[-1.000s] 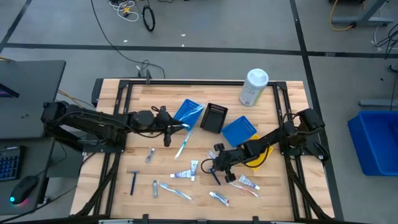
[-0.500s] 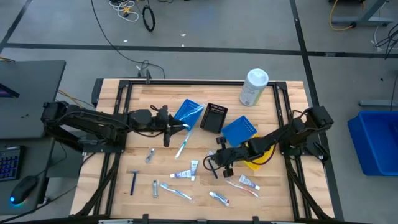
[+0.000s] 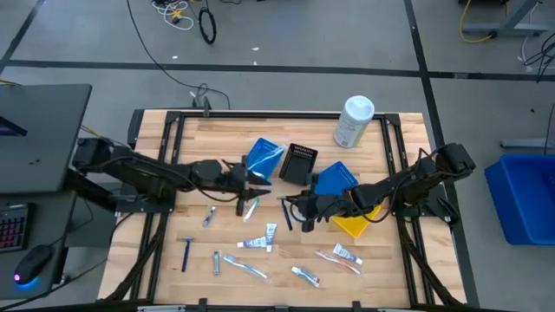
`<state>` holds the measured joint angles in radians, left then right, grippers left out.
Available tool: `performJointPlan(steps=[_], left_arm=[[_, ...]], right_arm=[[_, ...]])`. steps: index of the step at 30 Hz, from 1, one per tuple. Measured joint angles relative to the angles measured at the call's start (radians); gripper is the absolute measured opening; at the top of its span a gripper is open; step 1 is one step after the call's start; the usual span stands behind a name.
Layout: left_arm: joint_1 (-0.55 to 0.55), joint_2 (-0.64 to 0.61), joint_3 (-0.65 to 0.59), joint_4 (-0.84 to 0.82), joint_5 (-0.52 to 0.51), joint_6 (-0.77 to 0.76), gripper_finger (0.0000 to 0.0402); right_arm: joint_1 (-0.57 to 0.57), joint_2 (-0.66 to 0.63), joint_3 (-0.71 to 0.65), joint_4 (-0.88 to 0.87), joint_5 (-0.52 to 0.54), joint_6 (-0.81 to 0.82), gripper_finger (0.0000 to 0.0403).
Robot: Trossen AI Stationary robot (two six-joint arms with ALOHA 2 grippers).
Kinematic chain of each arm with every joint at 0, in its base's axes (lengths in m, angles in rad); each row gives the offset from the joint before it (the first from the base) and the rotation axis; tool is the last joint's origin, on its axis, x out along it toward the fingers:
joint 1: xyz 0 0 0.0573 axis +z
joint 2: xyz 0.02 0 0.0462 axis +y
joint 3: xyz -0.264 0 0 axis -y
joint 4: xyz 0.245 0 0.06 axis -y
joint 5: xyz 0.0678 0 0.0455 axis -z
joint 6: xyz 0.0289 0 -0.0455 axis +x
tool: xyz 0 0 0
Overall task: Pick & Place Travel size toiletries
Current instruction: Put the right blue razor into the black basket
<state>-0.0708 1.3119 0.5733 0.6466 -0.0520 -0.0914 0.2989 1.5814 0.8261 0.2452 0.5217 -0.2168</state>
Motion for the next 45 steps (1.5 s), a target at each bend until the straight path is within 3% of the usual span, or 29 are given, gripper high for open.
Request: performJointPlan(steps=[10,19,37,45], left_arm=[[-0.01,0.21,0.098,-0.014,0.022,-0.001,0.017],[-0.01,0.213,0.1,-0.054,0.013,0.003,0.017],[-0.009,0.213,0.099,-0.07,-0.018,0.007,0.0056],[-0.009,0.212,0.099,-0.071,-0.044,0.007,0.0051]], right_arm=[[0.0,0.0,0.0,0.0,0.001,0.028,0.0008],[-0.006,0.001,0.0,0.006,0.001,0.035,0.0009],[-0.025,0.002,-0.001,0.016,0.0,0.098,0.0011],[-0.04,0.003,-0.002,0.025,0.0,0.114,0.0013]])
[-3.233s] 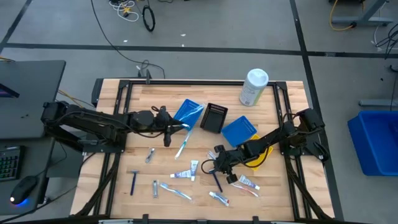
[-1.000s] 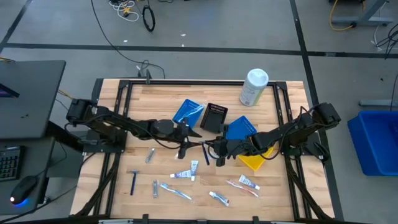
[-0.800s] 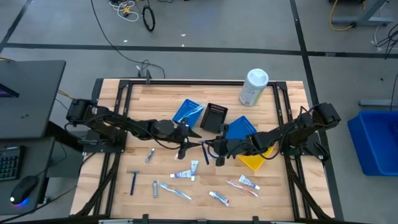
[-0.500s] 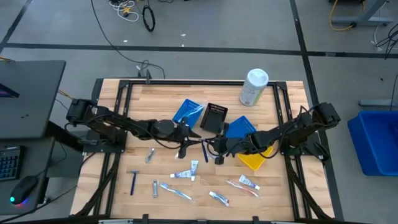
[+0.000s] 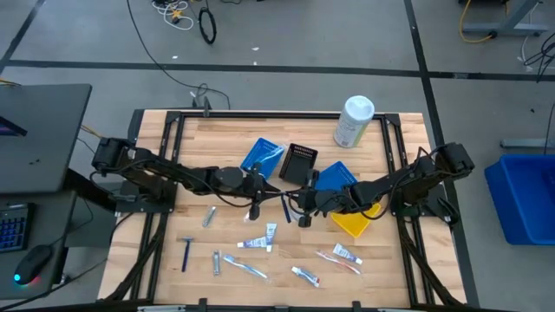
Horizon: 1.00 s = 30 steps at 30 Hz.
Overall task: Pick & Place Travel size toiletries
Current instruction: Put the right blue razor into the black basket
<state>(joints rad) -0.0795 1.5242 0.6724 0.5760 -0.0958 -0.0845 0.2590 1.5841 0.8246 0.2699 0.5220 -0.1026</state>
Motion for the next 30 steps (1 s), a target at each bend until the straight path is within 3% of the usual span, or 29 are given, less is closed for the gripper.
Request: performJointPlan(steps=[5,15,26,30], left_arm=[[0.0,0.0,0.0,-0.001,-0.002,0.0,0.0046],[0.0,0.0,0.0,-0.017,-0.027,-0.001,0.0045],[0.001,0.001,-0.001,-0.079,-0.118,-0.006,0.0048],[0.001,0.001,-0.001,-0.079,-0.16,-0.005,0.0049]], right_arm=[[-0.003,0.0,0.0,0.002,-0.003,-0.008,0.0026],[-0.004,0.0,0.0,0.006,-0.001,-0.01,0.009],[-0.004,-0.002,0.003,0.001,0.0,-0.01,0.0165],[-0.004,-0.027,0.003,-0.078,0.031,-0.013,0.0191]])
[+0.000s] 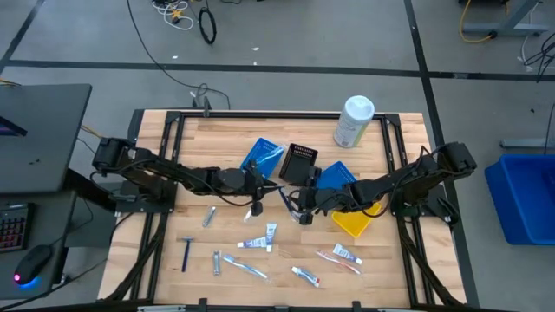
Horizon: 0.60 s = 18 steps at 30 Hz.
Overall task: Pick & Place Travel size toiletries
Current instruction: Put the right blue razor into the black basket
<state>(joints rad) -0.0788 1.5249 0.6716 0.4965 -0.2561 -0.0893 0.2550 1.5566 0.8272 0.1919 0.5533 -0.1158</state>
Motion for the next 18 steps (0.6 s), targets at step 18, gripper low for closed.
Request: performJointPlan(steps=[18], left_arm=[[0.084,0.0,0.085,-0.011,-0.159,0.274,0.005]], right_arm=[[0.013,-0.291,-0.001,-0.449,0.101,0.234,0.0206]])
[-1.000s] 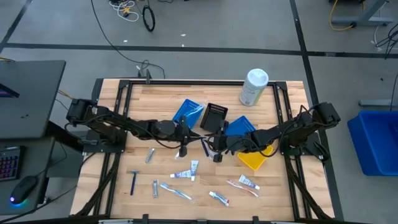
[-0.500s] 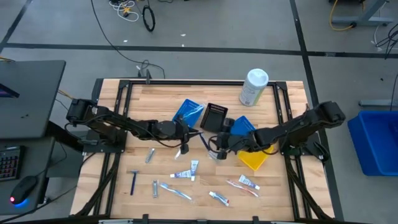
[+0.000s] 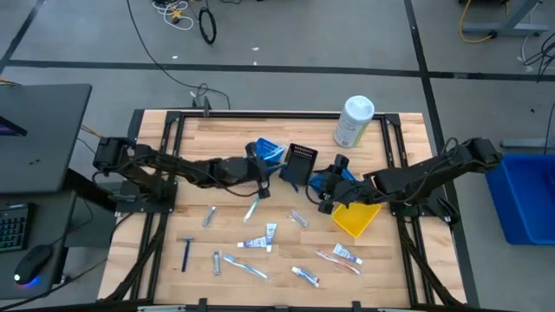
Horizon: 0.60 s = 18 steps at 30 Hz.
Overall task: Pick & Place Travel size toiletries
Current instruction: Put the right blue razor into the black basket
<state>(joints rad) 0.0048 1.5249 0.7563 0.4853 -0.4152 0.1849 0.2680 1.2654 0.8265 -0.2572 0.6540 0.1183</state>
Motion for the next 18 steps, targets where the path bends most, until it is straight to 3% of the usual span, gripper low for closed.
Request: performJointPlan(steps=[8,14,18], left_arm=[[0.1,0.096,0.075,-0.012,0.016,0.202,0.005],[0.119,0.25,0.181,-0.013,-0.036,0.591,0.005],[0.118,0.325,0.263,-0.05,-0.052,0.742,0.005]], right_arm=[[0.0,-0.011,-0.001,-0.118,0.007,0.006,0.0193],[0.0,-0.011,-0.001,-0.151,0.026,0.009,0.0197],[0.0,-0.011,-0.001,-0.164,0.026,0.009,0.0206]])
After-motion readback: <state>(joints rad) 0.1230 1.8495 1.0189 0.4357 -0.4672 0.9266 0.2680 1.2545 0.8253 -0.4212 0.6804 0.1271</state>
